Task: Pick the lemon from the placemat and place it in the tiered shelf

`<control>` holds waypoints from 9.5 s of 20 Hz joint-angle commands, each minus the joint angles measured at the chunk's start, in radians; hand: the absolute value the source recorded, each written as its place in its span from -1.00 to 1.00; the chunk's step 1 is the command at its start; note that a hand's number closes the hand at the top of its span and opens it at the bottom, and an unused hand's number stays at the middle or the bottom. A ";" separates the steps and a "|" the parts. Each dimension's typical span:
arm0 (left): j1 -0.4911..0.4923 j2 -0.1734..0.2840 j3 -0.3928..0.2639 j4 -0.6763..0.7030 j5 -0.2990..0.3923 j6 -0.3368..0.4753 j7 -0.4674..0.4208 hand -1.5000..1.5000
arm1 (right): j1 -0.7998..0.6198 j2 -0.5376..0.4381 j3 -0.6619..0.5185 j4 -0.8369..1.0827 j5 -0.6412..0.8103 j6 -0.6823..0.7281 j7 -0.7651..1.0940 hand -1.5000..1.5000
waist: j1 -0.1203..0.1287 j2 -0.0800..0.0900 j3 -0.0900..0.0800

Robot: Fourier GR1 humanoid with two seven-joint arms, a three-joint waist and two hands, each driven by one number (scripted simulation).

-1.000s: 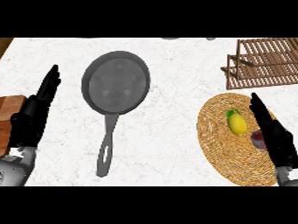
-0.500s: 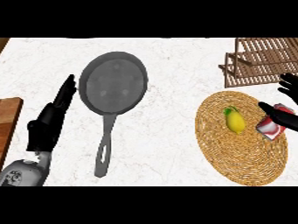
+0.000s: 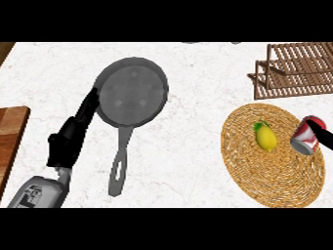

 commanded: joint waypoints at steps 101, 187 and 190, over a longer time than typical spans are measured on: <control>0.006 -0.230 0.247 0.025 -0.247 -0.234 0.008 0.00 | -0.082 0.218 0.280 -0.206 1.109 0.692 0.907 1.00 | 0.008 -0.006 -0.002; 0.035 -0.261 0.231 -0.051 -0.280 -0.240 0.028 0.00 | -0.632 -0.170 -0.101 -0.097 1.014 0.204 0.503 1.00 | 0.026 -0.003 -0.002; 0.015 -0.253 0.249 0.006 -0.269 -0.251 0.007 0.00 | -0.657 -0.084 -0.205 -0.175 0.807 0.206 0.502 1.00 | 0.014 -0.004 0.000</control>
